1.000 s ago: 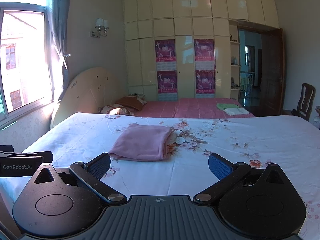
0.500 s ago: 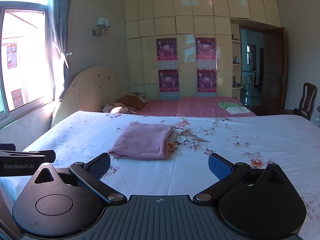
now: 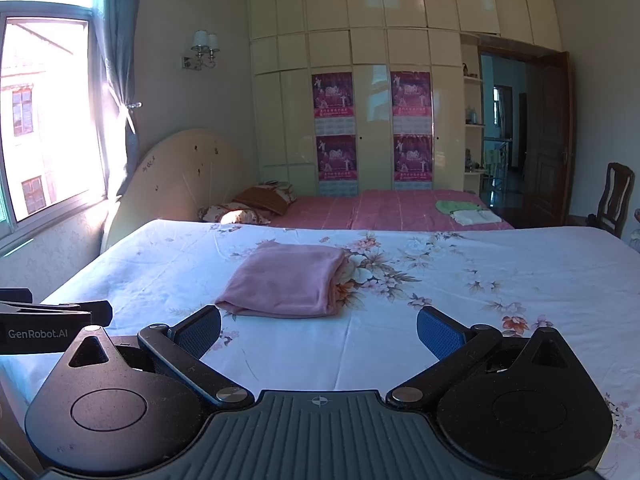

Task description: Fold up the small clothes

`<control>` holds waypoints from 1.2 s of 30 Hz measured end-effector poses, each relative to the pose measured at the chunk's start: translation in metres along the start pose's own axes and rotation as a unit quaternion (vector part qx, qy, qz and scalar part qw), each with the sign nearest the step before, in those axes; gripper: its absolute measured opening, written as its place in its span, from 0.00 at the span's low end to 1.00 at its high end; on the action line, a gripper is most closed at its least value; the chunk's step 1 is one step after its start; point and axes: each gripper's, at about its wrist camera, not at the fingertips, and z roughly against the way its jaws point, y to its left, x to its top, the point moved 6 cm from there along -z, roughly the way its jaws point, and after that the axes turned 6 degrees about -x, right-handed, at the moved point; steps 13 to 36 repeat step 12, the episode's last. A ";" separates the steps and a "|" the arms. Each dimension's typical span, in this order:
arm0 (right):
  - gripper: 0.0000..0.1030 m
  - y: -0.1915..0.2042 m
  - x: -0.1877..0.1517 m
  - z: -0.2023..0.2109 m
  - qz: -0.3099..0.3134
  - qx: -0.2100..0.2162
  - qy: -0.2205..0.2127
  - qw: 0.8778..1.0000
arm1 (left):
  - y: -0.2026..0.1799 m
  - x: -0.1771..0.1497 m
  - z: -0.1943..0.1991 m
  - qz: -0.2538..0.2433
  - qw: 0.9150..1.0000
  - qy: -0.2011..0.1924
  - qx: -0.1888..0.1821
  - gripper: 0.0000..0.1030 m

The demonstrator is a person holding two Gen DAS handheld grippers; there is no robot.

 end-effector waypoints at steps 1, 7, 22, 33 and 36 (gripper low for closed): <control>1.00 0.001 0.000 -0.002 0.000 0.000 0.001 1.000 | 0.000 0.000 -0.001 -0.001 1.000 0.001 0.000 1.00; 1.00 0.005 -0.002 -0.013 0.002 0.003 0.012 1.000 | 0.003 0.001 -0.014 -0.005 1.000 0.006 -0.005 1.00; 1.00 0.007 -0.003 -0.029 0.007 0.000 0.024 1.000 | 0.011 0.004 -0.039 0.013 1.000 0.018 -0.020 1.00; 1.00 0.007 -0.003 -0.029 0.007 0.000 0.024 1.000 | 0.011 0.004 -0.039 0.013 1.000 0.018 -0.020 1.00; 1.00 0.007 -0.003 -0.029 0.007 0.000 0.024 1.000 | 0.011 0.004 -0.039 0.013 1.000 0.018 -0.020 1.00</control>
